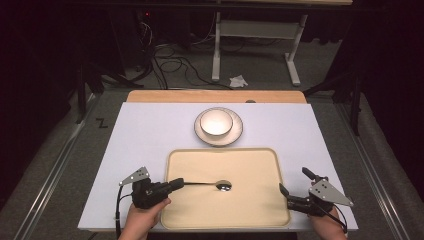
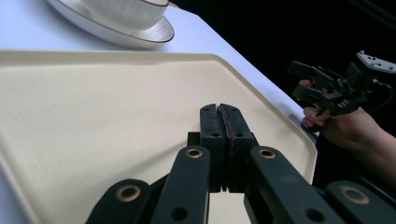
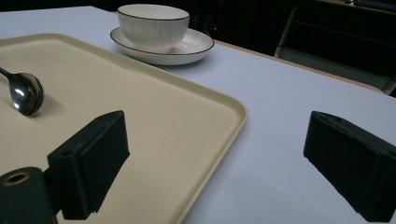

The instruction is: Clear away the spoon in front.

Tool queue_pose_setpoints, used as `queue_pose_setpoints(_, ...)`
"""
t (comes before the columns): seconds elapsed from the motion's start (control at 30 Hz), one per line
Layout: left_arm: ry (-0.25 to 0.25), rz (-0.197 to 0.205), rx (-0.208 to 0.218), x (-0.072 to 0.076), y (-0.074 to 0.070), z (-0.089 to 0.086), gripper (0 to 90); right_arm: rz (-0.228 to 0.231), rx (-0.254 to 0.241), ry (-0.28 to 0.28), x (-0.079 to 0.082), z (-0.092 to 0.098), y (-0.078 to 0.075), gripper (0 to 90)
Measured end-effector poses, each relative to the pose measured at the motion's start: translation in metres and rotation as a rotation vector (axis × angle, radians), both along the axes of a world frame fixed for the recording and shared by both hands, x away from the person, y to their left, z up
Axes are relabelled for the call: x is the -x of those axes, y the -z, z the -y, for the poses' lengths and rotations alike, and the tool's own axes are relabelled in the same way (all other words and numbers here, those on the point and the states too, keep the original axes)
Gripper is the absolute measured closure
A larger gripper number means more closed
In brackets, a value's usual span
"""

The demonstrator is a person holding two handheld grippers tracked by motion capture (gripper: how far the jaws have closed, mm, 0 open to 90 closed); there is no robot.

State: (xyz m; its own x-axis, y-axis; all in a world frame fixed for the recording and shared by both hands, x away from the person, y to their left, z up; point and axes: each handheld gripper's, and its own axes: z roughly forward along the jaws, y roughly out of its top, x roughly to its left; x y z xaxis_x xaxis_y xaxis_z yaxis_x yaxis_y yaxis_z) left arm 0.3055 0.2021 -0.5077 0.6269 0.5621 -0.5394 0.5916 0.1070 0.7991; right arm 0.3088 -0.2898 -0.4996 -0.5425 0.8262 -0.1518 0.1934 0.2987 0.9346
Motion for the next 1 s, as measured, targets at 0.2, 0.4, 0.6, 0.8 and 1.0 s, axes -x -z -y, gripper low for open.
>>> queue_pose_setpoints(0.2, -0.011, -0.014, -0.042, -0.0024, 0.0041, -0.0023, 84.6, -0.001, -0.004, 0.001, 0.0001, 0.0001, 0.0000, 7.5)
queue_pose_setpoints(0.4, -0.022, -0.014, -0.077, -0.0035, 0.0054, -0.0017, 81.9, -0.002, -0.001, -0.003, -0.0002, 0.0000, 0.0002, 7.5)
queue_pose_setpoints(0.6, -0.036, -0.007, -0.094, -0.0037, 0.0064, -0.0028, 78.2, -0.002, -0.001, -0.003, -0.0002, 0.0000, 0.0001, 7.5)
queue_pose_setpoints(0.8, -0.045, 0.001, -0.112, -0.0042, 0.0063, -0.0031, 69.2, -0.001, 0.002, -0.003, 0.0000, -0.0002, 0.0000, 7.5)
queue_pose_setpoints(1.0, -0.050, 0.006, -0.114, -0.0040, 0.0053, -0.0031, 65.7, 0.001, 0.002, -0.002, 0.0001, -0.0001, -0.0001, 7.5)
